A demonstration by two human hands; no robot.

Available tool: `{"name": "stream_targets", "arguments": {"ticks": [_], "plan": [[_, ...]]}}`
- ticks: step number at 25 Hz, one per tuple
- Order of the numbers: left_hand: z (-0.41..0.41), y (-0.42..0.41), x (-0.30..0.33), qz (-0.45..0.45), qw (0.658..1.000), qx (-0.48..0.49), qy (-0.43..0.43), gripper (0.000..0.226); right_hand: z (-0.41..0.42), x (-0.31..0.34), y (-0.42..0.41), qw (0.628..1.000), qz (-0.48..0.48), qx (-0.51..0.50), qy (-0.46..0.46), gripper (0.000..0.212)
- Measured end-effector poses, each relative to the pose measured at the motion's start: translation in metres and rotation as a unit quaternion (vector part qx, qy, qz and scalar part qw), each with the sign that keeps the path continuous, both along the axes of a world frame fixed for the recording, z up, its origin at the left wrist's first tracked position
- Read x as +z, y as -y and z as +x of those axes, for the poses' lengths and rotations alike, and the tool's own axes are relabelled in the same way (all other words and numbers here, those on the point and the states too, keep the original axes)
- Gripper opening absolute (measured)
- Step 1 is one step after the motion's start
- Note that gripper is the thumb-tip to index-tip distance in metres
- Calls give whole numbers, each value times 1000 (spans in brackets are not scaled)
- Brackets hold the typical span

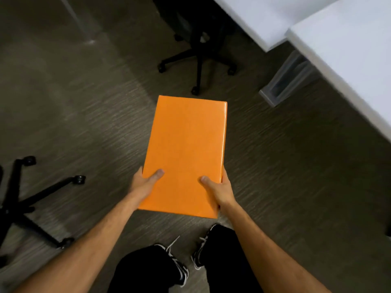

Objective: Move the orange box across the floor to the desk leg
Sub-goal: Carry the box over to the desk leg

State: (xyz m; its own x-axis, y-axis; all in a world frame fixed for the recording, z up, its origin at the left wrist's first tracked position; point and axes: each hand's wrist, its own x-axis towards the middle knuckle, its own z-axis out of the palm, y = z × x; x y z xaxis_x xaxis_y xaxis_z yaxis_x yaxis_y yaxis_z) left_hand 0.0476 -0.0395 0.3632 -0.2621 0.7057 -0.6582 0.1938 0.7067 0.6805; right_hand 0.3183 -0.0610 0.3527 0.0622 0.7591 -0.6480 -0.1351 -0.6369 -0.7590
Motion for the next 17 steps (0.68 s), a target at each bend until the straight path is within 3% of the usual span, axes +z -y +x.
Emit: {"name": "stream_targets", "arguments": {"ticks": [4,7,12,17], "plan": [[48,4,118,-19,999,-31,7,61,46,120,25,999,-18,-33,0,91],[84,-10,162,-7,999,-51,4,54,80,163,28,998,-32,-45,-14,91],[131,-50,154,-16,996,-85,13,49,120,160,9,996,-44,-79,4,93],[162,-107,90,-72,988,-128,37,57,152,103,-26,990,-95,-98,24,91]]}}
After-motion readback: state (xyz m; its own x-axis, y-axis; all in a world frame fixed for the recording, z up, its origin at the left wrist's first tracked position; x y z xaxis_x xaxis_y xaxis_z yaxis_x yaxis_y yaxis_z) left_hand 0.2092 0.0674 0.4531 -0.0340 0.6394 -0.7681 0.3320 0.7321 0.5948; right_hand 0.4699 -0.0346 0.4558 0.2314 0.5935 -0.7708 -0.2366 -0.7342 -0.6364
